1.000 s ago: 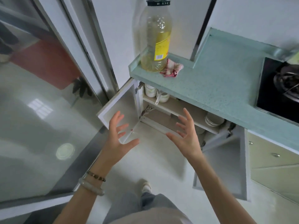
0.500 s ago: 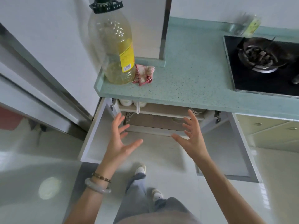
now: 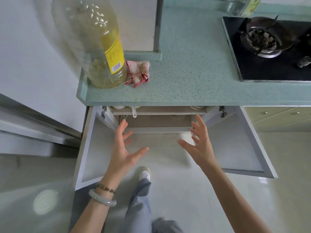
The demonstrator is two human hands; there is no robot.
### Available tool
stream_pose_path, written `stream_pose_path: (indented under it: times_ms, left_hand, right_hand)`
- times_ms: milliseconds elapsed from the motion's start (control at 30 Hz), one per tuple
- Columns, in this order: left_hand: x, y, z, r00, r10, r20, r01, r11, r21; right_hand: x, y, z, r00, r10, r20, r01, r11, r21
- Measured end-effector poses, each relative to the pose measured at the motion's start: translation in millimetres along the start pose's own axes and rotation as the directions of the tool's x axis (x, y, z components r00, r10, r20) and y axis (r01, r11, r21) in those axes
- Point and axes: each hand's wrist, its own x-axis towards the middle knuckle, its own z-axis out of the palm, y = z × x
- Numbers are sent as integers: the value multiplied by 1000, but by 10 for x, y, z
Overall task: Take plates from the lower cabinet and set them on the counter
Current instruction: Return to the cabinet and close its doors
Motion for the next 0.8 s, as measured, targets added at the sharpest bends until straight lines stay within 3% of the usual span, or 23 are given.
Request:
stream_pose_path:
  times_ms: [267,467,800]
  left_hand:
    - [-212,-529,405,1000,17,4,-17,1000,17]
    - [-127,-1330,607,998,69,-8,-68,997,41]
    - [743,-2954,858,951,310,-11,-309,948,81]
  right_hand:
    - [-169,633,-98,1000,2,-13,-2,999,42]
    - [-82,1332,14,998,-57,-18,58,996,67]
    - [762,2803,478,958,-283,-44,286,950,122]
